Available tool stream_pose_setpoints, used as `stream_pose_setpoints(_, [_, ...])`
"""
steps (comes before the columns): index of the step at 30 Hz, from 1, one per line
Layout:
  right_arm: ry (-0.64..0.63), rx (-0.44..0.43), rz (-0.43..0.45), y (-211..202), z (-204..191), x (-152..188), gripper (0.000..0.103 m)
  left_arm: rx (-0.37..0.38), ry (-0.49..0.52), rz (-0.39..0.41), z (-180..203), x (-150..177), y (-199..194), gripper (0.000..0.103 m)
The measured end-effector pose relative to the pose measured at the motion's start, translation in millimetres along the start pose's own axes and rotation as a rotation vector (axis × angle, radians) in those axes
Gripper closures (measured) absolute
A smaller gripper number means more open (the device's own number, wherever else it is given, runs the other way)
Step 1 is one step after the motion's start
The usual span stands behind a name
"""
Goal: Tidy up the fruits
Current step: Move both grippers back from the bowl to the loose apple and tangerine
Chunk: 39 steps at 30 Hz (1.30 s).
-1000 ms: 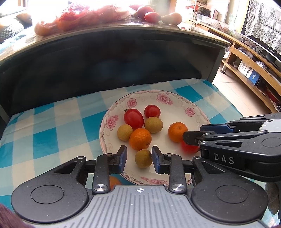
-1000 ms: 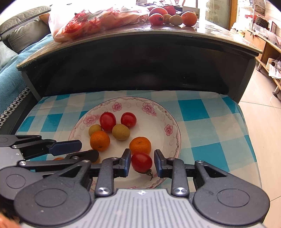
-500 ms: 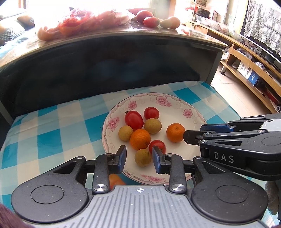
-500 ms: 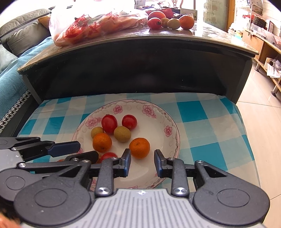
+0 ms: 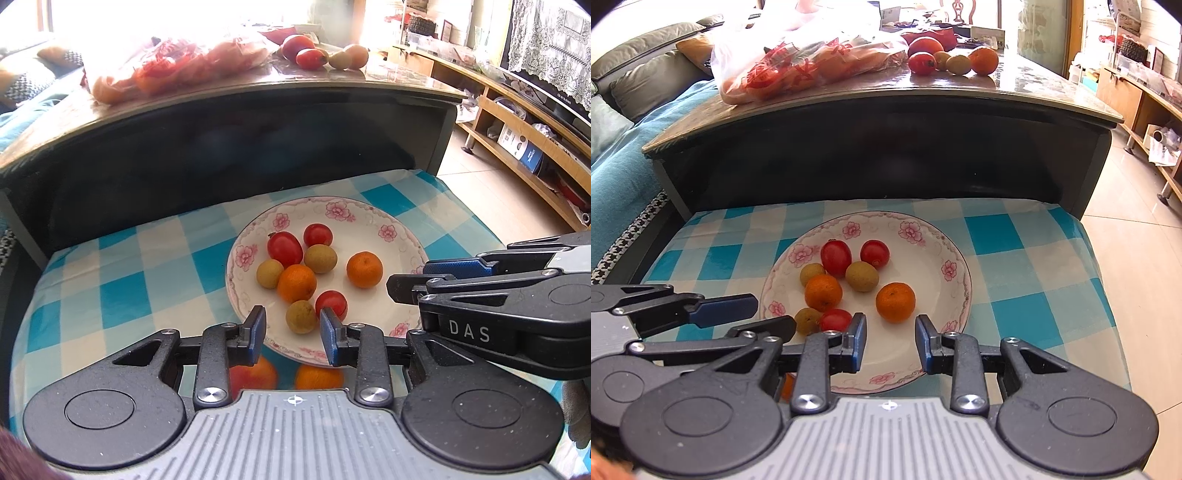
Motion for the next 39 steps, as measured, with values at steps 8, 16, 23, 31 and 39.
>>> stream_pose_setpoints(8, [0.006, -0.007, -0.008, -8.5, -9.1, 7.4, 0.071, -0.021, 0.019, -0.006, -1.1, 7.7, -12.9, 0.063])
stream_pose_setpoints(16, [0.010, -0.026, -0.025, -15.2, -19.1, 18.2, 0.071, -0.029, 0.028, -0.023, -8.0, 20.2, -22.8, 0.059])
stream_pose_setpoints(23, [0.029, -0.066, -0.064, -10.8, -27.5, 28.2, 0.071, -0.012, -0.017, -0.034, -23.3, 28.5, -24.1, 0.053])
stream_pose_setpoints(31, [0.080, -0.103, -0.114, 4.0, -32.3, 34.4, 0.068, -0.010, -0.051, -0.052, -41.1, 35.4, -18.7, 0.047])
stream_pose_setpoints(39, [0.103, -0.153, -0.133, 8.3, -44.0, 39.9, 0.065, -0.021, -0.117, -0.052, -68.2, 41.0, -22.9, 0.043])
Point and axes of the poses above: each gripper's, at about its wrist camera, not at the fingertips, and y roughly the way its jaws point, z to its right, x to its underside, the point moved 2 cm from there along y, roughly the way its jaws point, and after that the axes turned 6 degrees about y, right-handed, at the moved point
